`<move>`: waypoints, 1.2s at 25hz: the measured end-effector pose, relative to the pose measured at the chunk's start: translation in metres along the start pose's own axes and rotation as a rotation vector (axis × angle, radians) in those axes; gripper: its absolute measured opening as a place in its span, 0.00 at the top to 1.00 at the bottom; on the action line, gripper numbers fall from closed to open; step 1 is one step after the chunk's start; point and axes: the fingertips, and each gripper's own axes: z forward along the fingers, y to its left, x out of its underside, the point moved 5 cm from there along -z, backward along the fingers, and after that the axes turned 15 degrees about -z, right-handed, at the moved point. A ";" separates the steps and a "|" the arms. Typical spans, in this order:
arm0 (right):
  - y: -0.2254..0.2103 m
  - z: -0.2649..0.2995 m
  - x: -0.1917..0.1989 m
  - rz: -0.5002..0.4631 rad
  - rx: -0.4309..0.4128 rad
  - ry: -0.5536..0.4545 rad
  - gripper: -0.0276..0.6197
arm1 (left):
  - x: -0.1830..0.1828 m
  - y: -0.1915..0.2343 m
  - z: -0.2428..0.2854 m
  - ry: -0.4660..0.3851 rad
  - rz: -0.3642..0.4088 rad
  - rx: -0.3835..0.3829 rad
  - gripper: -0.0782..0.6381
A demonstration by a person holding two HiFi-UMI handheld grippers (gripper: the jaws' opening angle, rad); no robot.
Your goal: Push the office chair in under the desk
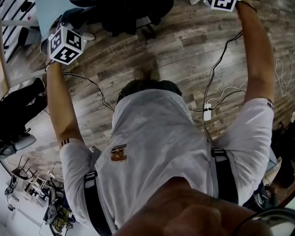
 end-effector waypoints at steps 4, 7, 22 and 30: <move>-0.001 0.007 0.004 0.002 -0.001 0.003 0.75 | 0.000 0.002 0.006 -0.004 -0.006 -0.007 0.73; -0.005 0.009 0.004 0.015 0.014 0.000 0.74 | -0.001 0.005 0.009 -0.035 -0.021 -0.037 0.72; -0.010 -0.034 -0.013 0.116 0.182 -0.017 0.59 | -0.004 0.004 -0.044 -0.194 -0.063 -0.142 0.46; 0.012 -0.096 -0.041 0.296 0.355 -0.152 0.59 | -0.028 -0.014 -0.111 -0.505 -0.225 -0.160 0.46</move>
